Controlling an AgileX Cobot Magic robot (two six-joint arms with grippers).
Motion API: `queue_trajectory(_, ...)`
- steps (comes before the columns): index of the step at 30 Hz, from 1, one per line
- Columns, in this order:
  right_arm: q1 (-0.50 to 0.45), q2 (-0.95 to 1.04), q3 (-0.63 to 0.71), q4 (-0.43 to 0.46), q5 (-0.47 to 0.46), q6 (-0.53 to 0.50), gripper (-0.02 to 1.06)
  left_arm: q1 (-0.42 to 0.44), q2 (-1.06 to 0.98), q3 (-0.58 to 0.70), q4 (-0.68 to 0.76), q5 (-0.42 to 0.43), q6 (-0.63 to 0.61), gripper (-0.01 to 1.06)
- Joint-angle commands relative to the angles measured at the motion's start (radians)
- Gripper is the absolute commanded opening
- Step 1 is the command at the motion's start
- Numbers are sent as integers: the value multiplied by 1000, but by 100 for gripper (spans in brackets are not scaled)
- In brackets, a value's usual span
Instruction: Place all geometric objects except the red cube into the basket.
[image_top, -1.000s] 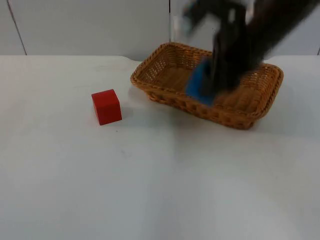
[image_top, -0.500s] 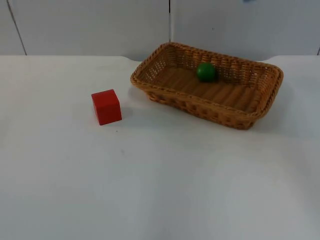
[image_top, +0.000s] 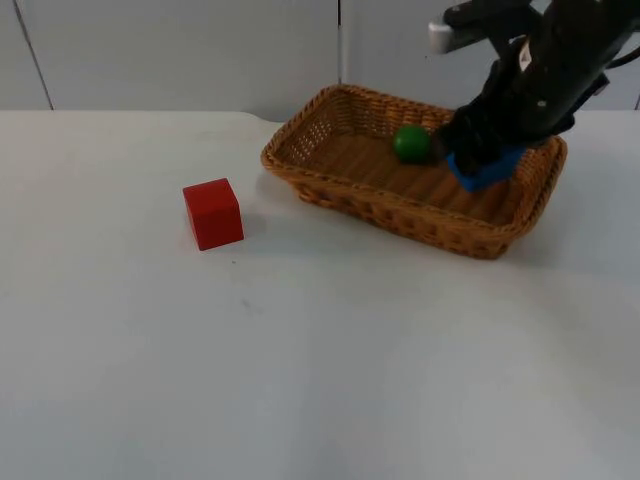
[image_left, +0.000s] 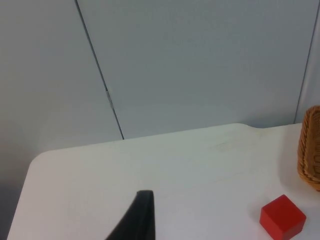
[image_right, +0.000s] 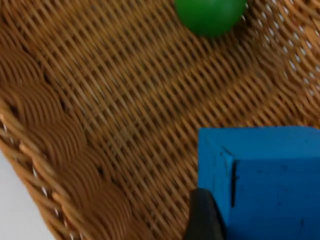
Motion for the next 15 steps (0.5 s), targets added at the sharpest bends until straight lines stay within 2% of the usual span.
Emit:
queue_trajectory(1,-4,2,-8,-5,-39,4,0,4,2,4,4,-3,-13,103)
queue_trajectory(7,-7,71,-66,-3,-44,19,2,4,2,4,4,-3,-13,103)
queue_trajectory(9,-9,96,-88,-3,-42,33,13,4,2,4,4,2,-13,103)
queue_trajectory(10,-9,104,-100,-5,-35,33,23,4,2,4,4,9,-16,103)
queue_trajectory(11,-9,104,-100,-5,-35,33,23,4,2,4,4,9,-16,103)
queue_trajectory(12,-9,114,-108,-5,-32,33,35,4,2,4,4,14,-21,103)
queue_trajectory(15,-9,114,-118,-5,-39,24,93,4,2,4,4,19,-24,103)
